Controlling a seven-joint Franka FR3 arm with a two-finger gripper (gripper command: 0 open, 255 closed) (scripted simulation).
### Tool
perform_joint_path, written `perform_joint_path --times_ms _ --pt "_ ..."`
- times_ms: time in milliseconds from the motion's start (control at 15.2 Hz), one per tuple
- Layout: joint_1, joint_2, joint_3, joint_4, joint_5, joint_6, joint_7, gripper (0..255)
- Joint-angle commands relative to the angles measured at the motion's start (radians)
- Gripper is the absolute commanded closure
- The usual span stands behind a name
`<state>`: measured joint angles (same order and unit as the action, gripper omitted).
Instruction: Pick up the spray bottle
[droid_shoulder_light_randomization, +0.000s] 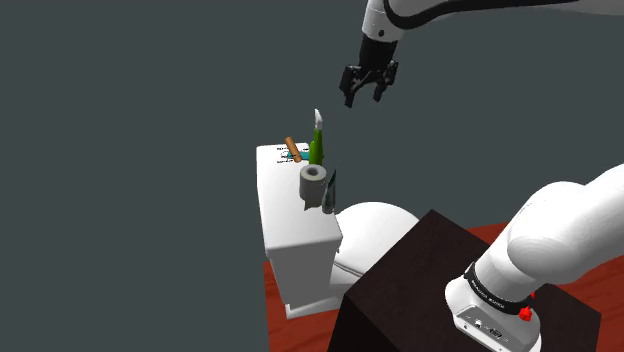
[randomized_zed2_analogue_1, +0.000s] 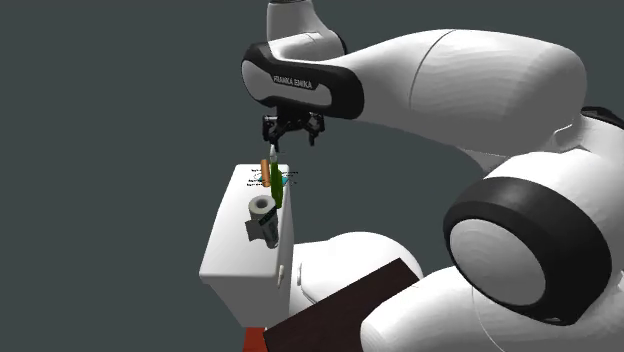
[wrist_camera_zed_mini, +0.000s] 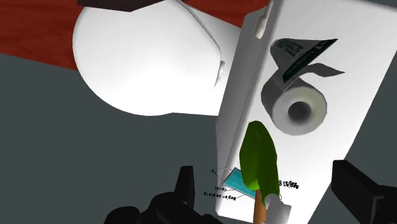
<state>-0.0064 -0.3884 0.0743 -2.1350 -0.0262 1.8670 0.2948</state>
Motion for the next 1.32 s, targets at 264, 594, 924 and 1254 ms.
perform_joint_path --times_ms 264,594,924,1254 --pt "-0.014 0.237 0.007 0.160 0.011 0.055 0.079 0" --pt "-0.019 0.442 0.005 0.336 0.018 0.067 0.139 0" --pt "-0.020 0.531 0.003 0.397 0.022 0.089 0.161 0" --pt "-0.020 0.544 0.002 0.338 0.021 0.161 0.162 0"
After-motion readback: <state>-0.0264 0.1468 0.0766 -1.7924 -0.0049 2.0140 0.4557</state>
